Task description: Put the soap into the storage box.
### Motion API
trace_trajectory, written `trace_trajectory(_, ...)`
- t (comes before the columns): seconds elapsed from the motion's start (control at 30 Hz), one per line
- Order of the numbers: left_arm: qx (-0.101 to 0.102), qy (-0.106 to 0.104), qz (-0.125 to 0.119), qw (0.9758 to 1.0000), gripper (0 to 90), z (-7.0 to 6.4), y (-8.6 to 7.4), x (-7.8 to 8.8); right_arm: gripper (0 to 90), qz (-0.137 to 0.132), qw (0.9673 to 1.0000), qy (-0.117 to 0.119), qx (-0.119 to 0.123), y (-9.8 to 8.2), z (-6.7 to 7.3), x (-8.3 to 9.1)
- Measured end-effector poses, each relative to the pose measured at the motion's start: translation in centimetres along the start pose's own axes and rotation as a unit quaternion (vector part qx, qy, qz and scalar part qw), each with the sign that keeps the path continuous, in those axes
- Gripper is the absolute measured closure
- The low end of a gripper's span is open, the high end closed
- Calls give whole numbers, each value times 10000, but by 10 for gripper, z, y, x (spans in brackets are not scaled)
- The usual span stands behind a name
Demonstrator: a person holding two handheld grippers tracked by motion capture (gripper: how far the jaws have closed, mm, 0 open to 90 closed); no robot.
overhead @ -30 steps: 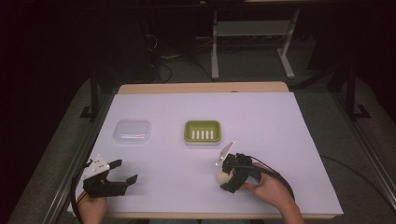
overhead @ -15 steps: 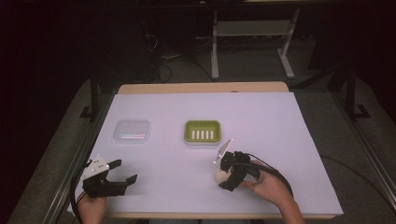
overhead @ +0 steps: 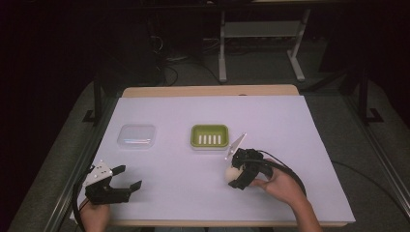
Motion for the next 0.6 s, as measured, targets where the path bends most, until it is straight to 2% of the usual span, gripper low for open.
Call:
trace_trajectory(0.17,61,14,-37,10000,130,0,0,0,242,-88,9999,55,-36,2,-7,1)
trace_trajectory(0.3,7,18,-29,10000,130,0,0,0,242,-104,9998,98,-111,2,-12,2)
trace_trajectory(0.37,65,16,-65,10000,130,0,0,0,242,-74,9999,64,-107,3,-13,3)
trace_trajectory(0.6,39,20,-34,10000,130,0,0,1,242,-82,9999,70,-47,11,-18,10)
Point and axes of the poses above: each handheld gripper's, and its own axes: x roughly backward along the jaws, y roughly out of its top, z roughly to its left, the point moved 6 cm from there along -x, roughly forward along the jaws, and after that the axes turned 4 degrees about -x, right-handed, at the moved point
